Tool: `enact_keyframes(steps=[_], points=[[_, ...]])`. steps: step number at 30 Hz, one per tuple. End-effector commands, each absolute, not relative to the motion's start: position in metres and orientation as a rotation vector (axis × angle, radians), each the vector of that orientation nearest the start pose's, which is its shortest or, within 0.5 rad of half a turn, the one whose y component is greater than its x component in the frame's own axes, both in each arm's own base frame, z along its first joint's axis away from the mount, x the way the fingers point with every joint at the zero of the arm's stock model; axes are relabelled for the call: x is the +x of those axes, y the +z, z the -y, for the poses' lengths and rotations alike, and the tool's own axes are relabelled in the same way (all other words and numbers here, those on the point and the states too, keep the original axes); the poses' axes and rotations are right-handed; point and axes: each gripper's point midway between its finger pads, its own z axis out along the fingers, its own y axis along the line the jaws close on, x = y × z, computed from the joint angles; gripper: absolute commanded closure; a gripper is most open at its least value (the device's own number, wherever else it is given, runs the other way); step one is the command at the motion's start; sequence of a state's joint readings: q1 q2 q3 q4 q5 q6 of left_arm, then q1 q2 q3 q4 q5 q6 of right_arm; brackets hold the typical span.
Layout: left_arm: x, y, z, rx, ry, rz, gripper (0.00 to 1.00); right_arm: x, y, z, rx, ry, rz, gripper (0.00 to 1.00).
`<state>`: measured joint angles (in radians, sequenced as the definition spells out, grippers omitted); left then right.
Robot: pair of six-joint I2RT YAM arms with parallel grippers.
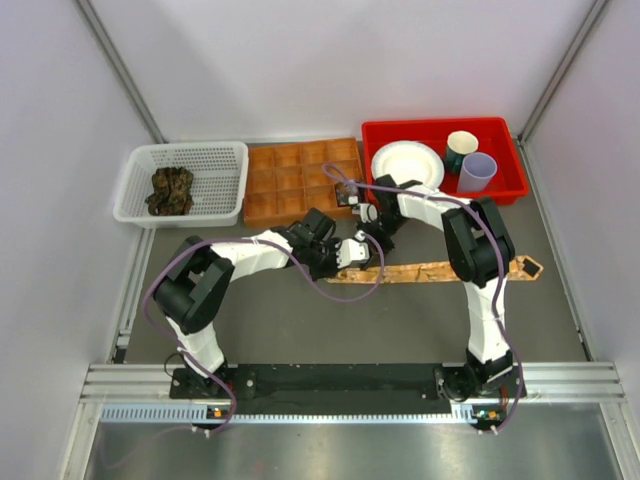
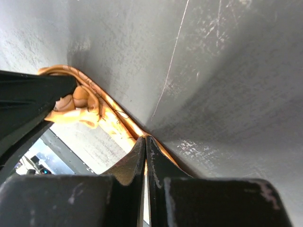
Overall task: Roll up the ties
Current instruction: Roll the tie at the center of the board.
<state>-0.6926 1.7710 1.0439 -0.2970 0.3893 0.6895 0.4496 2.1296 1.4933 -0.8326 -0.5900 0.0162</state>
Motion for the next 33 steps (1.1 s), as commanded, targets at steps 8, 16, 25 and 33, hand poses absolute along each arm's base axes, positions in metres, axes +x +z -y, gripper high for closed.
enact_keyframes(steps=[8, 16, 25, 33], points=[[0.279, 0.014, 0.270, 1.771, -0.432, -1.918, 1.00, 0.313, 0.070, -0.254, -0.729, 0.953, -2.836, 0.93], [0.275, 0.009, 0.265, 1.790, -0.423, -1.932, 1.00, 0.290, 0.106, -0.285, -0.472, 1.376, -2.804, 0.66], [0.268, 0.006, 0.260, 1.814, -0.432, -1.923, 1.00, 0.285, 0.071, -0.308, -0.288, 1.435, -2.846, 0.66], [0.268, 0.006, 0.260, 1.818, -0.426, -1.921, 1.00, 0.287, 0.045, -0.318, -0.282, 1.402, -2.857, 0.64]])
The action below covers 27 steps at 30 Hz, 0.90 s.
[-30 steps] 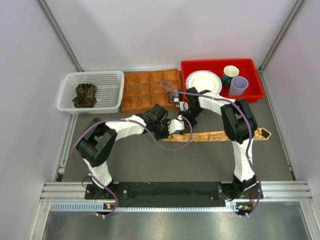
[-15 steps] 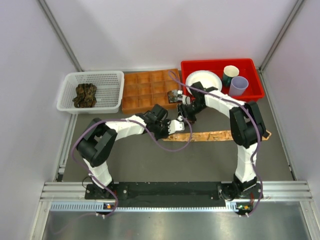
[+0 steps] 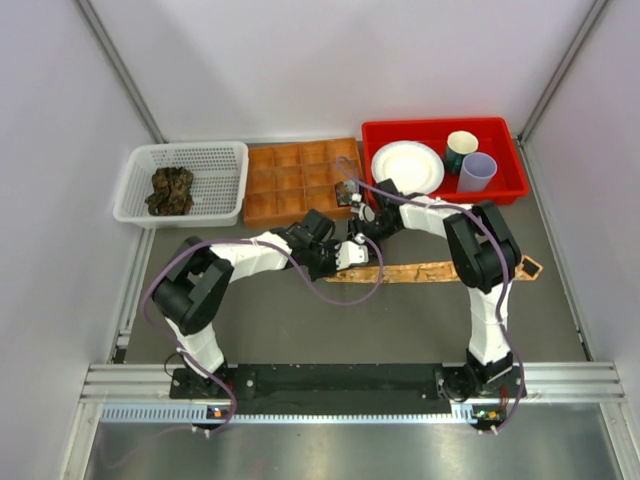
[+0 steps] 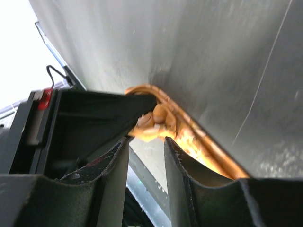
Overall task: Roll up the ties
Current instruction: Roll the tie at the center of the board.
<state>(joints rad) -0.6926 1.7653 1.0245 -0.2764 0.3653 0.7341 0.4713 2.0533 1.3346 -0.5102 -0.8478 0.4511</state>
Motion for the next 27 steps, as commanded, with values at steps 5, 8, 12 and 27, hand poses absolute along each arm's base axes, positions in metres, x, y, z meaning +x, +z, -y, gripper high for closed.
enact_keyframes(steps=[5, 8, 12, 27], points=[[0.267, 0.005, 0.260, 1.825, -0.429, -1.920, 1.00, 0.282, 0.030, -0.323, -0.294, 1.392, -2.881, 0.64], [0.267, 0.004, 0.259, 1.829, -0.427, -1.927, 1.00, 0.277, 0.025, -0.324, -0.292, 1.418, -2.900, 0.64], [0.267, 0.003, 0.258, 1.830, -0.424, -1.931, 1.00, 0.275, 0.028, -0.326, -0.303, 1.437, -2.904, 0.64], [0.265, -0.001, 0.255, 1.850, -0.417, -1.942, 1.00, 0.266, 0.041, -0.330, -0.273, 1.478, -2.932, 0.61]])
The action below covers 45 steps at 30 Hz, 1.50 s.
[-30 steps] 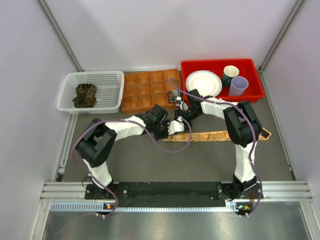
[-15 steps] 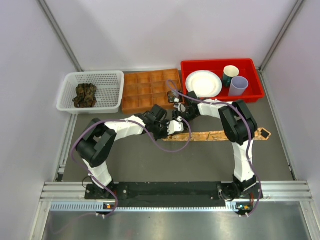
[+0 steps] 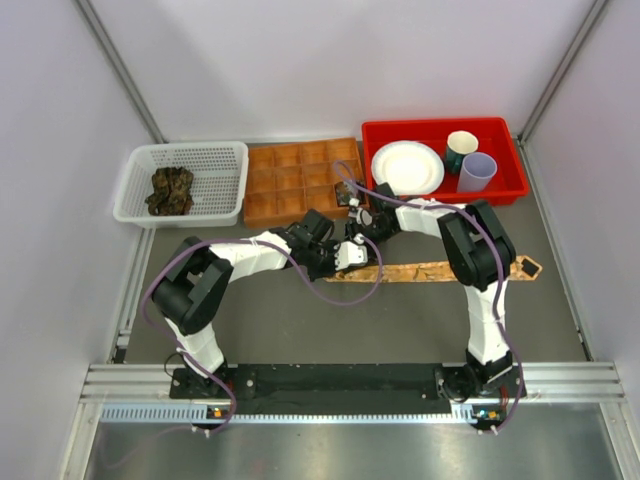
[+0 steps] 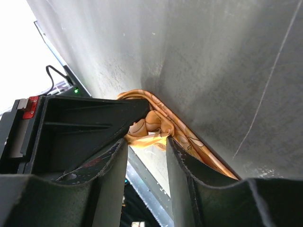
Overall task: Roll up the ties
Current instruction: Roll the tie at the center of the board.
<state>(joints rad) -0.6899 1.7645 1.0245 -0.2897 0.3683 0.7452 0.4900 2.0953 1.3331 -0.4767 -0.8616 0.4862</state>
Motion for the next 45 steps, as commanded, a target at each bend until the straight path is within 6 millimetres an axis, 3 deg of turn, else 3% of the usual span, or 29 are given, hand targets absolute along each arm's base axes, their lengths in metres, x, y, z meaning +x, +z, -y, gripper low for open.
enact_keyframes(steps=[1, 3, 7, 10, 13, 15, 16, 20, 22, 24, 25, 26, 27, 32, 37, 45], points=[[0.265, 0.000, 0.255, 1.850, -0.417, -1.941, 1.00, 0.267, 0.038, -0.331, -0.279, 1.477, -2.926, 0.62], [0.265, -0.001, 0.255, 1.851, -0.417, -1.943, 1.00, 0.268, 0.034, -0.331, -0.279, 1.479, -2.927, 0.66], [0.264, -0.001, 0.255, 1.846, -0.422, -1.953, 1.00, 0.263, 0.017, -0.326, -0.292, 1.442, -2.978, 0.89], [0.263, -0.001, 0.255, 1.841, -0.428, -1.958, 1.00, 0.261, 0.010, -0.322, -0.305, 1.423, -2.996, 1.00], [0.262, 0.001, 0.254, 1.830, -0.430, -1.963, 0.97, 0.262, 0.005, -0.319, -0.307, 1.402, -2.992, 1.00], [0.262, 0.002, 0.255, 1.811, -0.440, -1.974, 0.83, 0.263, 0.000, -0.315, -0.332, 1.348, -2.992, 1.00], [0.264, 0.004, 0.254, 1.789, -0.449, -1.984, 0.67, 0.264, -0.004, -0.311, -0.333, 1.311, -2.997, 1.00], [0.270, 0.021, 0.255, 1.699, -0.527, -1.958, 0.41, 0.268, -0.011, -0.304, -0.395, 1.235, -2.978, 1.00], [0.275, 0.040, 0.256, 1.604, -0.639, -1.941, 0.28, 0.269, -0.014, -0.300, -0.399, 1.215, -2.973, 1.00], [0.282, 0.067, 0.262, 1.519, -0.746, -1.857, 0.25, 0.269, -0.016, -0.298, -0.413, 1.197, -2.971, 1.00], [0.292, 0.078, 0.255, 1.408, -0.804, -1.863, 0.24, 0.270, -0.018, -0.297, -0.417, 1.186, -2.968, 1.00], [0.280, 0.081, 0.256, 1.362, -0.912, -1.836, 0.20, 0.271, -0.019, -0.296, -0.425, 1.181, -2.962, 1.00], [0.294, 0.103, 0.263, 1.311, -0.896, -1.720, 0.19, 0.272, -0.019, -0.295, -0.422, 1.171, -2.963, 1.00], [0.277, 0.116, 0.272, 1.271, -1.045, -1.591, 0.19, 0.281, -0.020, -0.293, -0.420, 1.152, -2.953, 1.00], [0.270, 0.096, 0.275, 1.255, -1.109, -1.586, 0.22, 0.290, -0.015, -0.294, -0.472, 1.143, -2.918, 1.00], [0.278, 0.069, 0.278, 1.248, -1.096, -1.568, 0.28, 0.288, -0.016, -0.294, -0.531, 1.170, -2.910, 1.00]])
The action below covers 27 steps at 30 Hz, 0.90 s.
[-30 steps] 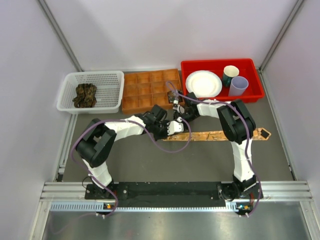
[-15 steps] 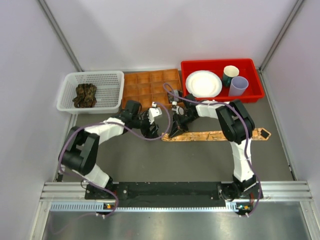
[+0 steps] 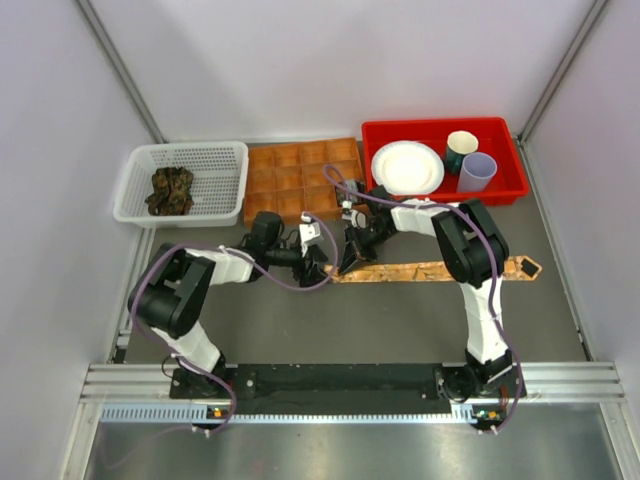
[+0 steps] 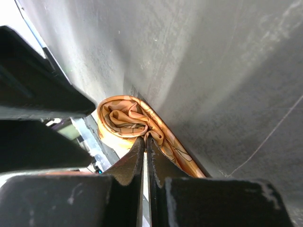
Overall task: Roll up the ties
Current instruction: Roll the tie at the center of the board.
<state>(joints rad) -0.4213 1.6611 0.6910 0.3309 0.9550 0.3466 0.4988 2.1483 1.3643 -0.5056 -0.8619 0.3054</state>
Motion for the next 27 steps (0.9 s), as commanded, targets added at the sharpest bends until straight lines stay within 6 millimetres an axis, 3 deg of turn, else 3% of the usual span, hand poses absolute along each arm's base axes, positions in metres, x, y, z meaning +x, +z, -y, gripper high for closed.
enact_keyframes(steps=[1, 9, 13, 17, 23, 26, 27], points=[[0.279, 0.067, 0.278, 1.248, -1.096, -1.568, 0.28, 0.286, -0.018, -0.293, -0.528, 1.172, -2.919, 1.00], [0.284, 0.045, 0.280, 1.313, -1.074, -1.566, 0.42, 0.283, -0.022, -0.290, -0.525, 1.165, -2.935, 1.00], [0.267, 0.029, 0.285, 1.443, -1.043, -1.638, 0.51, 0.282, -0.024, -0.290, -0.532, 1.156, -2.942, 1.00], [0.264, 0.019, 0.286, 1.514, -0.982, -1.713, 0.61, 0.281, -0.026, -0.289, -0.532, 1.150, -2.953, 1.00], [0.275, 0.028, 0.295, 1.550, -0.904, -1.723, 0.64, 0.281, -0.032, -0.284, -0.529, 1.111, -2.978, 1.00], [0.276, 0.036, 0.299, 1.585, -0.915, -1.728, 0.67, 0.281, -0.033, -0.285, -0.523, 1.103, -2.980, 1.00], [0.268, 0.034, 0.298, 1.611, -0.935, -1.756, 0.68, 0.283, -0.032, -0.285, -0.522, 1.102, -2.974, 1.00]])
